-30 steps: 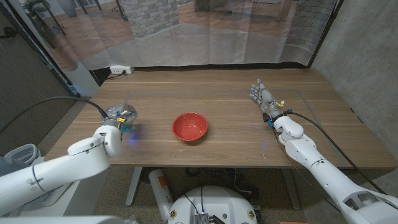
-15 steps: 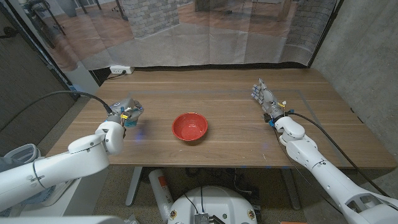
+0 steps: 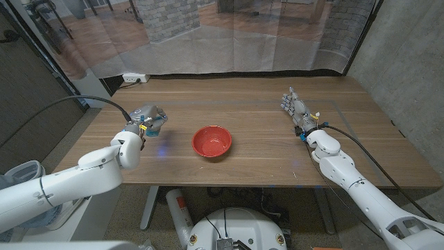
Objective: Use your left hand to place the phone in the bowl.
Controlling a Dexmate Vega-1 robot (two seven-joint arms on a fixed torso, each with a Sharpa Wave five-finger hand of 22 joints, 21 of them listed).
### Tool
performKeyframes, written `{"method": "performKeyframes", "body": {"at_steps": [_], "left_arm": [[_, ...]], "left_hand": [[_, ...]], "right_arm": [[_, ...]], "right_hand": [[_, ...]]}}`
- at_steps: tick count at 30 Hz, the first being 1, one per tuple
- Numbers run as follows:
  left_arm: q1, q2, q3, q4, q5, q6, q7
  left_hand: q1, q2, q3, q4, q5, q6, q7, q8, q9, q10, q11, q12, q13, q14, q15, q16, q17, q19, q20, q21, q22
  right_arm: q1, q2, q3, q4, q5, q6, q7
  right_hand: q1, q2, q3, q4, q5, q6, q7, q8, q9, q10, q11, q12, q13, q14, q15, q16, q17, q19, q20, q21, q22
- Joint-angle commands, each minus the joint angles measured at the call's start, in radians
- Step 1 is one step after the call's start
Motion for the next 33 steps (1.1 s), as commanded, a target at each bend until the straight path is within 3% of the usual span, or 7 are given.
{"method": "performKeyframes", "body": {"at_steps": [1, 12, 27, 33], "left_arm": [[-0.021, -0.015, 0.025, 0.010, 0.085, -0.060, -0.042], [-0.038, -0.031, 0.044, 0.002, 0.173, -0.102, -0.079], [-0.076, -0.070, 0.057, 0.066, 0.248, -0.262, -0.132], [-0.084, -0.079, 0.061, 0.069, 0.286, -0.286, -0.166]], "left_hand": [[0.007, 0.007, 0.169, -0.159, 0.000, 0.013, -0.001, 0.004, 0.001, 0.020, -0.011, 0.006, 0.007, 0.152, -0.267, 0.003, 0.006, 0.085, -0.089, 0.011, 0.005], [0.002, 0.003, 0.169, -0.159, -0.003, 0.021, -0.002, 0.006, -0.002, 0.027, -0.014, 0.005, 0.014, 0.154, -0.272, 0.003, 0.017, 0.083, -0.091, 0.016, 0.005], [0.001, -0.002, 0.170, -0.162, -0.006, 0.026, -0.013, 0.005, -0.007, 0.028, -0.027, -0.001, 0.024, 0.155, -0.279, 0.002, 0.033, 0.069, -0.093, 0.021, 0.006], [0.002, -0.004, 0.171, -0.163, -0.008, 0.032, -0.015, 0.006, -0.009, 0.029, -0.034, -0.003, 0.028, 0.153, -0.282, 0.000, 0.039, 0.057, -0.093, 0.020, 0.007]], "right_arm": [[0.008, 0.005, 0.000, 0.011, 0.004, 0.000, 0.000], [0.014, 0.008, 0.000, 0.024, 0.005, 0.004, 0.010], [0.006, 0.011, 0.005, 0.017, 0.003, 0.011, -0.006], [0.009, 0.015, 0.003, 0.021, 0.001, 0.015, -0.006]], "right_hand": [[0.002, 0.008, -0.003, -0.003, -0.002, 0.005, -0.004, -0.002, 0.005, -0.001, 0.001, -0.003, 0.002, 0.005, 0.005, 0.002, 0.005, 0.010, 0.002, -0.002, 0.005], [0.001, 0.009, -0.004, -0.004, -0.002, 0.005, -0.003, -0.002, 0.005, -0.001, 0.000, -0.002, 0.002, 0.004, 0.007, 0.002, 0.005, 0.011, 0.001, -0.005, 0.005], [0.003, 0.010, -0.004, -0.005, -0.002, 0.006, -0.004, -0.002, 0.005, 0.001, -0.001, -0.002, 0.002, 0.006, 0.004, 0.002, 0.005, 0.016, 0.001, -0.007, 0.005], [0.003, 0.010, -0.005, -0.006, -0.002, 0.006, -0.004, -0.002, 0.005, 0.002, 0.000, -0.001, 0.002, 0.006, 0.004, 0.002, 0.005, 0.016, 0.001, -0.008, 0.005]]}}
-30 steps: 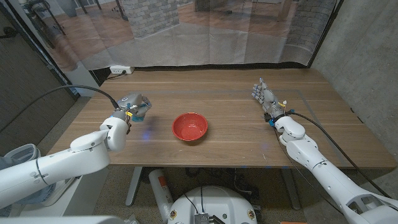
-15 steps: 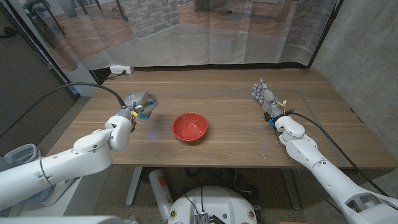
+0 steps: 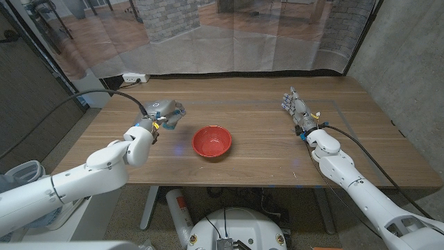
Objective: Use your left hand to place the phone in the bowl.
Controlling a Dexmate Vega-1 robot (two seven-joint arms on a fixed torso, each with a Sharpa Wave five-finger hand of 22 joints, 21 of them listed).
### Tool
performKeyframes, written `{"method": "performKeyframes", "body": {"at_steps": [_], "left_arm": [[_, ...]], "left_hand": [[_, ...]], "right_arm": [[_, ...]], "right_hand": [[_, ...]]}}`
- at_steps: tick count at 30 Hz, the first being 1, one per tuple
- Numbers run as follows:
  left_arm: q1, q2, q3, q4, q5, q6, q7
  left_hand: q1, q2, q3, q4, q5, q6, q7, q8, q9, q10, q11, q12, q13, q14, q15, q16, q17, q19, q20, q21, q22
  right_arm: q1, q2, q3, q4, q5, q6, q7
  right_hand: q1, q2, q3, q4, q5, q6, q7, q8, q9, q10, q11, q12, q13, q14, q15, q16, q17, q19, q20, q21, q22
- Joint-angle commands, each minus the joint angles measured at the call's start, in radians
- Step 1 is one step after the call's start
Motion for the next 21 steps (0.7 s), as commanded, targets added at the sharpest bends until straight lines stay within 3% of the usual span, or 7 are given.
{"method": "performKeyframes", "body": {"at_steps": [1, 11, 14, 21], "left_arm": [[-0.028, -0.029, 0.011, 0.038, 0.067, -0.090, -0.049], [-0.018, -0.027, 0.000, 0.024, 0.111, -0.143, -0.080], [-0.029, -0.025, 0.013, 0.001, 0.156, -0.107, -0.136], [-0.018, -0.030, 0.000, 0.010, 0.170, -0.171, -0.115]], "left_hand": [[0.002, -0.004, 0.171, -0.163, -0.004, 0.007, -0.005, 0.006, 0.000, 0.004, -0.010, -0.003, 0.005, 0.148, -0.287, 0.002, 0.008, 0.062, -0.075, 0.006, 0.002], [0.001, -0.006, 0.171, -0.164, -0.006, 0.016, -0.008, 0.008, -0.003, 0.013, -0.012, -0.004, 0.012, 0.141, -0.287, -0.002, 0.017, 0.053, -0.075, 0.010, 0.003], [0.001, -0.006, 0.171, -0.164, -0.008, 0.020, -0.009, 0.009, -0.004, 0.018, -0.015, -0.004, 0.015, 0.140, -0.288, -0.003, 0.022, 0.046, -0.075, 0.012, 0.004], [-0.003, -0.008, 0.171, -0.162, -0.010, 0.013, -0.015, 0.007, -0.005, 0.009, -0.016, -0.014, 0.022, 0.122, -0.284, -0.014, 0.029, 0.025, -0.067, 0.013, 0.005]], "right_arm": [[0.003, 0.008, 0.000, 0.006, -0.002, 0.012, -0.010], [0.010, 0.009, -0.002, 0.005, -0.008, 0.010, -0.016], [0.012, 0.010, -0.003, 0.005, -0.010, 0.008, -0.017], [0.016, 0.015, -0.005, 0.008, -0.011, 0.010, -0.019]], "right_hand": [[0.003, 0.010, 0.000, -0.002, -0.002, 0.006, -0.004, -0.002, 0.005, 0.001, -0.001, -0.002, 0.002, 0.004, 0.002, 0.002, 0.005, 0.009, 0.000, -0.001, 0.005], [0.003, 0.011, -0.001, -0.003, -0.002, 0.006, -0.004, -0.002, 0.005, 0.002, -0.002, -0.002, 0.002, 0.004, 0.002, 0.002, 0.005, 0.009, 0.000, -0.004, 0.005], [0.003, 0.011, -0.001, -0.003, -0.002, 0.006, -0.004, -0.002, 0.005, 0.002, -0.001, -0.001, 0.002, 0.004, 0.002, 0.002, 0.005, 0.009, 0.000, -0.004, 0.005], [0.003, 0.011, -0.002, -0.003, -0.002, 0.006, -0.003, -0.002, 0.005, 0.002, -0.001, -0.001, 0.002, 0.004, 0.002, 0.002, 0.005, 0.010, 0.001, -0.006, 0.005]]}}
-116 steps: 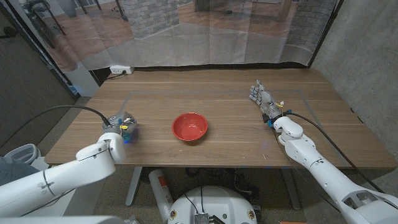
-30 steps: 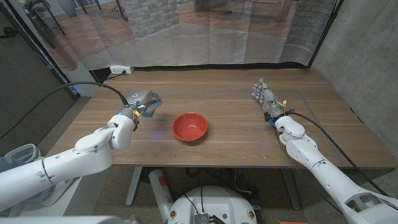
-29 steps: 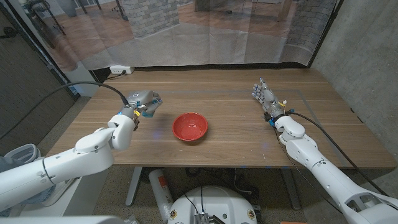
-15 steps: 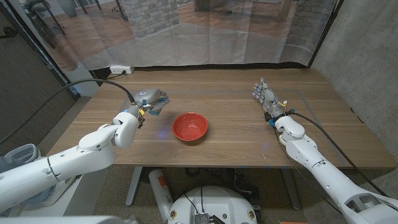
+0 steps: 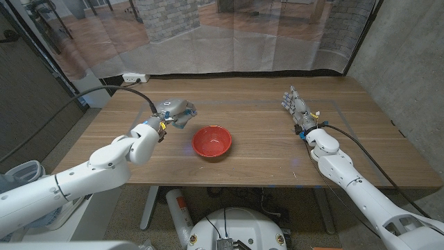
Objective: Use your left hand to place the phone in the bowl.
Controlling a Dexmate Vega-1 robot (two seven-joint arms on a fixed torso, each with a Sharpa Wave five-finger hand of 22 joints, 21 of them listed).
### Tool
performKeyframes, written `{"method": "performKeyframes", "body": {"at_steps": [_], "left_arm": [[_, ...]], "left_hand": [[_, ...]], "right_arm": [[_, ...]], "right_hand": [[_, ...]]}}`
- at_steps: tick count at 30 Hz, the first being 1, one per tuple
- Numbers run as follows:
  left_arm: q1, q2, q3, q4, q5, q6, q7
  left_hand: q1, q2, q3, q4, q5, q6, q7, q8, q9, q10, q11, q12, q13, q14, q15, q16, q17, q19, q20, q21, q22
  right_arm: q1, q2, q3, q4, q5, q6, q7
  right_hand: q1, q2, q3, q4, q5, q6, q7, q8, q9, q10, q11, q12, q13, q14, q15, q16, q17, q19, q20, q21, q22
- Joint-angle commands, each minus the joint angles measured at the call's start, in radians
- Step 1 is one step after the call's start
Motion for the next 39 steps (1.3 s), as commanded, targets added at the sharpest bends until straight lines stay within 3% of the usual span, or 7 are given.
{"method": "performKeyframes", "body": {"at_steps": [1, 23, 39], "left_arm": [[0.005, -0.005, -0.008, -0.005, 0.061, -0.072, -0.021], [0.001, -0.038, -0.021, 0.021, 0.081, -0.238, -0.061], [-0.045, -0.094, 0.034, 0.040, 0.125, -0.327, -0.161]], "left_hand": [[0.001, -0.004, 0.171, -0.161, -0.001, 0.003, -0.005, 0.007, -0.001, -0.004, -0.004, -0.010, 0.005, 0.133, -0.271, -0.005, 0.006, 0.039, -0.052, 0.005, 0.005], [0.000, -0.003, 0.170, -0.162, -0.010, 0.008, -0.002, 0.011, -0.001, 0.010, -0.003, -0.016, 0.021, 0.120, -0.275, -0.013, 0.027, 0.010, -0.056, 0.013, 0.006], [-0.001, -0.004, 0.168, -0.161, -0.014, 0.012, -0.003, 0.013, -0.003, 0.014, 0.000, -0.022, 0.029, 0.117, -0.272, -0.016, 0.038, 0.001, -0.056, 0.022, 0.006]], "right_arm": [[0.007, 0.005, -0.005, 0.003, -0.006, 0.001, -0.005], [0.011, 0.010, -0.007, 0.008, -0.011, 0.006, -0.014], [0.038, 0.032, -0.007, 0.072, -0.006, 0.035, 0.026]], "right_hand": [[-0.001, 0.007, -0.002, -0.003, -0.002, 0.005, -0.003, -0.002, 0.005, 0.002, 0.000, -0.002, 0.002, 0.005, 0.002, 0.002, 0.005, 0.010, 0.000, -0.002, 0.005], [-0.002, 0.009, -0.004, -0.004, -0.002, 0.005, -0.004, -0.002, 0.005, 0.002, -0.001, -0.002, 0.002, 0.004, 0.003, 0.001, 0.005, 0.010, 0.002, -0.008, 0.006], [-0.002, 0.010, -0.005, -0.005, -0.002, 0.006, -0.004, -0.002, 0.005, 0.002, 0.000, -0.002, 0.002, 0.005, 0.003, 0.001, 0.005, 0.012, 0.002, -0.011, 0.006]]}}
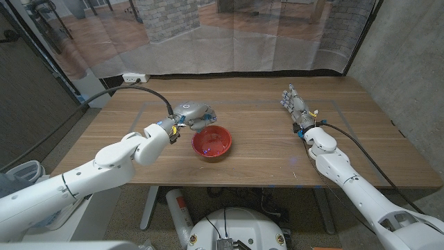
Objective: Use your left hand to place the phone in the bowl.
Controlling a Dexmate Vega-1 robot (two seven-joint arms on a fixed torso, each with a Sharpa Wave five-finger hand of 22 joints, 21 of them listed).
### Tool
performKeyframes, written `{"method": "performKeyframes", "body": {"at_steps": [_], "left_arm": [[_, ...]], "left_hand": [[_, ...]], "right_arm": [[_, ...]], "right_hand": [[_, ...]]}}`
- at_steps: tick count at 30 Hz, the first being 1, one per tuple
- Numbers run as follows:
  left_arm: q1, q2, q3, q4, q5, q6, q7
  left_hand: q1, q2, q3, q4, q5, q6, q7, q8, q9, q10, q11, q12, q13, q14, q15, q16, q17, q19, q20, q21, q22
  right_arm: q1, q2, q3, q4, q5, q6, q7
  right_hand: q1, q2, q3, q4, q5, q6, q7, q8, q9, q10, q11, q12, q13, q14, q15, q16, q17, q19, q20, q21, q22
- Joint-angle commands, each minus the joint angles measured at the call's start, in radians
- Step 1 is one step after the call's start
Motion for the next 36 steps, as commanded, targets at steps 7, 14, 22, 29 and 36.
{"method": "performKeyframes", "body": {"at_steps": [7, 14, 22, 29, 36], "left_arm": [[-0.014, -0.031, 0.021, 0.002, 0.031, -0.065, -0.075], [0.003, -0.029, 0.016, -0.004, 0.034, -0.065, -0.080], [0.026, -0.023, 0.005, -0.016, 0.036, -0.046, -0.080], [0.032, -0.019, 0.006, -0.012, 0.044, -0.036, -0.089], [0.036, -0.020, 0.007, -0.003, 0.050, -0.032, -0.085]], "left_hand": [[0.007, 0.004, 0.168, -0.161, -0.003, 0.013, 0.000, 0.007, 0.000, 0.017, 0.000, -0.007, 0.009, 0.122, -0.265, -0.001, 0.011, 0.009, -0.043, 0.011, 0.001], [0.006, 0.003, 0.167, -0.161, -0.005, 0.017, -0.003, 0.009, -0.001, 0.019, -0.002, -0.010, 0.013, 0.120, -0.265, -0.003, 0.017, 0.007, -0.043, 0.017, 0.001], [0.004, 0.002, 0.166, -0.161, -0.006, 0.024, -0.004, 0.011, -0.003, 0.022, -0.003, -0.012, 0.017, 0.119, -0.265, -0.005, 0.022, 0.004, -0.041, 0.022, 0.001], [0.003, 0.001, 0.166, -0.161, -0.007, 0.024, -0.004, 0.011, -0.005, 0.025, -0.003, -0.014, 0.020, 0.118, -0.266, -0.007, 0.025, 0.000, -0.041, 0.025, 0.000], [0.002, 0.000, 0.166, -0.160, -0.007, 0.027, -0.008, 0.012, -0.007, 0.027, -0.005, -0.017, 0.024, 0.119, -0.265, -0.009, 0.029, -0.003, -0.040, 0.029, 0.000]], "right_arm": [[-0.014, -0.001, 0.009, 0.010, 0.001, 0.018, 0.010], [-0.024, -0.007, 0.012, -0.004, -0.003, 0.027, 0.003], [-0.017, -0.004, 0.011, -0.004, 0.001, 0.024, 0.000], [-0.005, -0.005, 0.006, -0.011, -0.005, 0.014, -0.003], [-0.004, -0.010, 0.006, -0.023, -0.006, 0.007, -0.008]], "right_hand": [[-0.001, 0.010, -0.002, -0.001, -0.002, 0.005, -0.005, -0.002, 0.005, 0.002, -0.001, -0.002, 0.002, 0.004, 0.002, 0.001, 0.005, 0.009, -0.002, -0.005, 0.006], [-0.001, 0.011, -0.002, -0.002, -0.002, 0.006, -0.005, -0.002, 0.005, 0.001, 0.000, -0.002, 0.002, 0.005, 0.003, 0.001, 0.005, 0.009, -0.002, -0.007, 0.006], [-0.001, 0.012, -0.003, -0.002, -0.002, 0.005, -0.003, -0.002, 0.005, 0.002, -0.001, -0.002, 0.002, 0.005, 0.002, 0.001, 0.005, 0.010, -0.002, -0.008, 0.006], [-0.001, 0.012, -0.003, -0.003, -0.002, 0.006, -0.003, -0.002, 0.005, 0.002, -0.001, -0.002, 0.002, 0.005, 0.002, 0.001, 0.005, 0.011, -0.002, -0.009, 0.006], [0.000, 0.012, -0.004, -0.003, -0.002, 0.006, -0.003, -0.002, 0.005, 0.002, -0.001, -0.002, 0.002, 0.007, 0.001, 0.002, 0.005, 0.013, -0.003, -0.010, 0.006]]}}
